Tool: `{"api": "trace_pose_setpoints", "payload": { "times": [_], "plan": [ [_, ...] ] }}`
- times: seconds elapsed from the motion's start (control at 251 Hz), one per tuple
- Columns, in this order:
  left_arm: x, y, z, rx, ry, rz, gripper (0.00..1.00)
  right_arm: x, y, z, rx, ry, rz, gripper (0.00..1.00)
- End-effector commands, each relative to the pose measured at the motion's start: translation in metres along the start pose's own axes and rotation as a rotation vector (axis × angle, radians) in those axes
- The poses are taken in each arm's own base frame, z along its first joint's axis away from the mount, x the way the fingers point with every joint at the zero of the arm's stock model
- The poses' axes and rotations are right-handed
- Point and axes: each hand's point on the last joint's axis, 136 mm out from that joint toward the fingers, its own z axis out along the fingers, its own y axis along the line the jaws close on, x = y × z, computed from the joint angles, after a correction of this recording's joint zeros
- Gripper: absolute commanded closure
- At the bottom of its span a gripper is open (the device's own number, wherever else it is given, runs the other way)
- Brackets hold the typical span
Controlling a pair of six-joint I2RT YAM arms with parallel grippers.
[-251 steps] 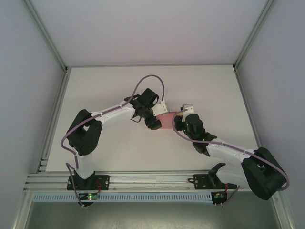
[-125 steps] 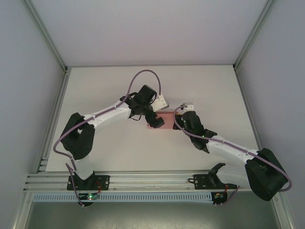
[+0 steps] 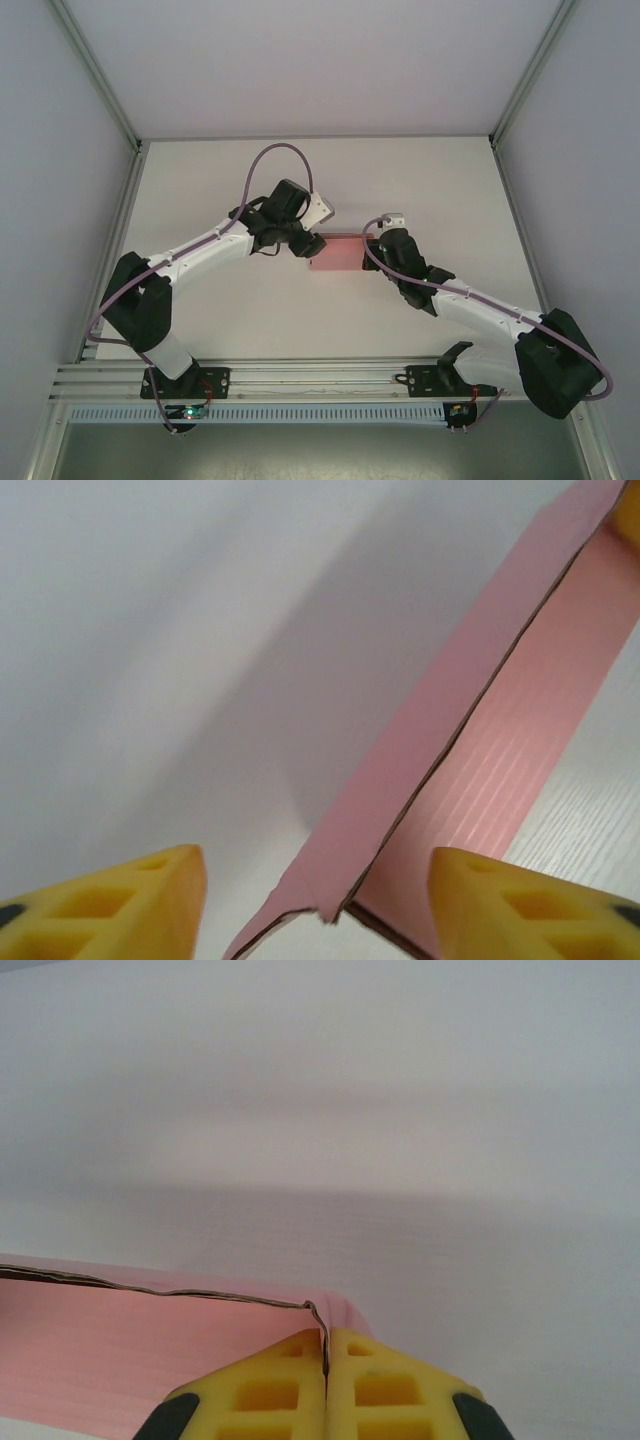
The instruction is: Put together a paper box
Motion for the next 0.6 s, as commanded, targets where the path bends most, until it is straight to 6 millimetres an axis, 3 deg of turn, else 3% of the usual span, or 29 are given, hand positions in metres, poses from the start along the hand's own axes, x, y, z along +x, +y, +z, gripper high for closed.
{"api": "trace_pose_setpoints", "payload": {
  "times": [0.0, 0.124, 0.283, 0.463, 0.595],
  "plan": [
    [0.003, 0.009, -0.004, 0.01, 0.008, -0.055, 0.51, 0.064, -0.017, 0.001, 0.055, 0.238, -0.068, 1.0],
    [0.002, 0.01, -0.004, 0.017, 0.016, -0.065, 0.62, 0.063, -0.016, 0.002, 0.059, 0.247, -0.078, 1.0],
    [0.011, 0.01, -0.008, 0.005, 0.031, -0.056, 0.67, 0.061, -0.016, 0.002, 0.061, 0.247, -0.082, 1.0],
    [0.013, 0.009, -0.01, 0.004, 0.026, -0.059, 0.85, 0.061, -0.015, 0.002, 0.062, 0.257, -0.088, 1.0],
    [0.012, 0.01, -0.01, -0.001, 0.03, -0.06, 0.87, 0.061, -0.014, 0.003, 0.057, 0.264, -0.094, 1.0]
  ]
}}
